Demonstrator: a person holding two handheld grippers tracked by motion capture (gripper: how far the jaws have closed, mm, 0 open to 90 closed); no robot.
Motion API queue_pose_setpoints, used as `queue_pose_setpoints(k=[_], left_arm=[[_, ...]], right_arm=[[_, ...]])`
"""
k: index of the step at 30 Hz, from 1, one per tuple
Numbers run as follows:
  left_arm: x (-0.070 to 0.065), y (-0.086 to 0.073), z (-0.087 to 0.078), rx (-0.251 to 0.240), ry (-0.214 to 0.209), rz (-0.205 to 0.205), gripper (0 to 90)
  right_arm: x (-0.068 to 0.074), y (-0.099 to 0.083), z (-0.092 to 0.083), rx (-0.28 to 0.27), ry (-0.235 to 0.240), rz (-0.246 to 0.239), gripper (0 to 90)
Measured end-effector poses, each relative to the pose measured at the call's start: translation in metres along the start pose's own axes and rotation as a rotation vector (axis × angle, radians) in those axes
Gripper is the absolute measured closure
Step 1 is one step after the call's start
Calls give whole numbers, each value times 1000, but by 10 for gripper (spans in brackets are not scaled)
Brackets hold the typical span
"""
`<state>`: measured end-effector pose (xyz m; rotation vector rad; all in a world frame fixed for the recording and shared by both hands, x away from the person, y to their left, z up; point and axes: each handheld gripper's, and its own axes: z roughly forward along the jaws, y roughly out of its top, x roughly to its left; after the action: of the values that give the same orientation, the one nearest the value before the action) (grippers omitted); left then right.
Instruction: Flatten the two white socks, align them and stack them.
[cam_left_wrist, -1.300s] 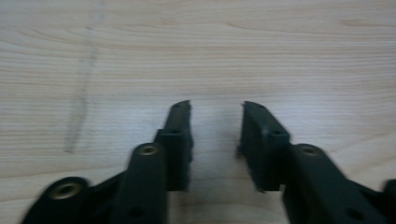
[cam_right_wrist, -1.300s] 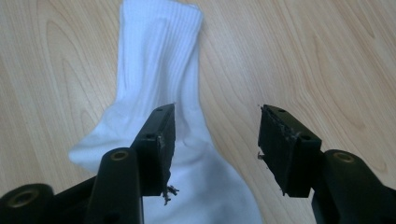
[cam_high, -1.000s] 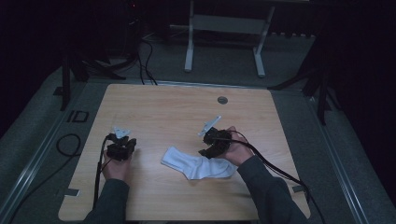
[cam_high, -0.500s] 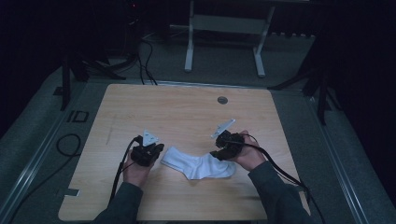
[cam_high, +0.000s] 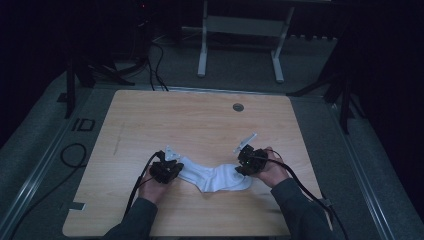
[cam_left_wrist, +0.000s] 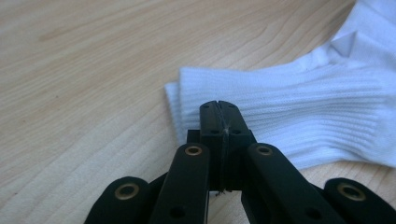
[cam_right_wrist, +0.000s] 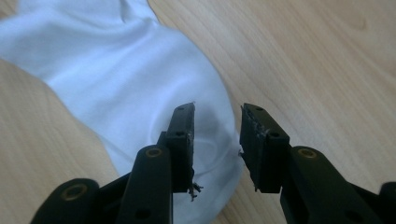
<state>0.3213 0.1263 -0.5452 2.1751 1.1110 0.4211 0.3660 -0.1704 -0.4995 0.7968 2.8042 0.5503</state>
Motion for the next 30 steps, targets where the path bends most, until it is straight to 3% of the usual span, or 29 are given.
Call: queue_pose_setpoints(k=[7,12,18,20,24,30], left_arm=[[-4,0,4,23,1,5,900],[-6,0,5,24,8,11,900],[-7,0,5,28,13,16,900],[-7,-1,5,28,16,15,900],[-8,0,6,31,21,19,900],[-11,1,6,38,41,29,900]], right_arm=[[-11,-5,18,47,18,46,592],[-15,-5,29,68,53,42,592],[-16,-1,30,70,96,12,785],[-15,0,29,76,74,-10,852],[-12,-1,23,86,34,-46,868],[-11,-3,9,62,13,-49,868]])
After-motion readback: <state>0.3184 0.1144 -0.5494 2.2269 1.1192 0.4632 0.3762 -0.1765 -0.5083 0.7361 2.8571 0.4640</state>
